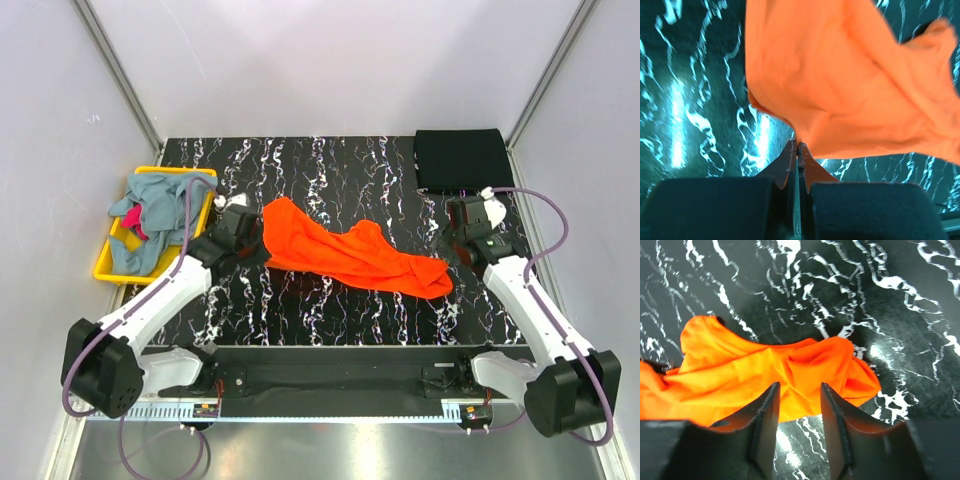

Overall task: Fold and stack the t-shirts
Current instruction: Flatten the tshirt out

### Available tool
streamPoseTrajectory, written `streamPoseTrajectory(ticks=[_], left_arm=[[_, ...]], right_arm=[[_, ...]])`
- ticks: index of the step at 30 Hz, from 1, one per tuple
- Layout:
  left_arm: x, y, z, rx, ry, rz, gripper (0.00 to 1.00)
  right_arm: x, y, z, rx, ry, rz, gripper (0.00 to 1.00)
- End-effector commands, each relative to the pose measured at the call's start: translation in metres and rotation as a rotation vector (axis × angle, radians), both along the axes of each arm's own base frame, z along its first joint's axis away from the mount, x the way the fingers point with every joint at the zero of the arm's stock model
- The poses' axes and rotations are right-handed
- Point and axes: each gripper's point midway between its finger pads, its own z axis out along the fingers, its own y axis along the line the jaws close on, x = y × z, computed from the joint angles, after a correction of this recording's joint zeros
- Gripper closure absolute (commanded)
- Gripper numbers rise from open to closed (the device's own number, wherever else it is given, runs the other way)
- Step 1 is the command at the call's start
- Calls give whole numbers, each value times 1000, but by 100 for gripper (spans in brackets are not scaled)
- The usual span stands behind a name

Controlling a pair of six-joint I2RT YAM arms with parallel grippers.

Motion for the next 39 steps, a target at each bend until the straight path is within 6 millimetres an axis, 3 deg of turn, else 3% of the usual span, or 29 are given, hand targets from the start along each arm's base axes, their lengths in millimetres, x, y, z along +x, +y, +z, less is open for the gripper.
streamPoseTrajectory(ticks=[1,9,17,21,28,39], left_arm=[[16,9,29,-29,-69,-5,100],[17,50,31,43,-73,79,100],[11,85,52,143,-135,192,100],[10,81,55,128,-128,172,100],[11,70,41,96,-81,138,100],[11,69,38,88,-83,135,100]], right_arm=[[-7,-17,-11,-45,17,-90,57],[-2,-26,-60,79,82,-175,55],[8,-15,-60,155,9,-134,53],[10,-5,-61,210,-15,-117,53],[12,9,-70,303,-6,-117,51],[6,10,-89,351,19,-182,51]])
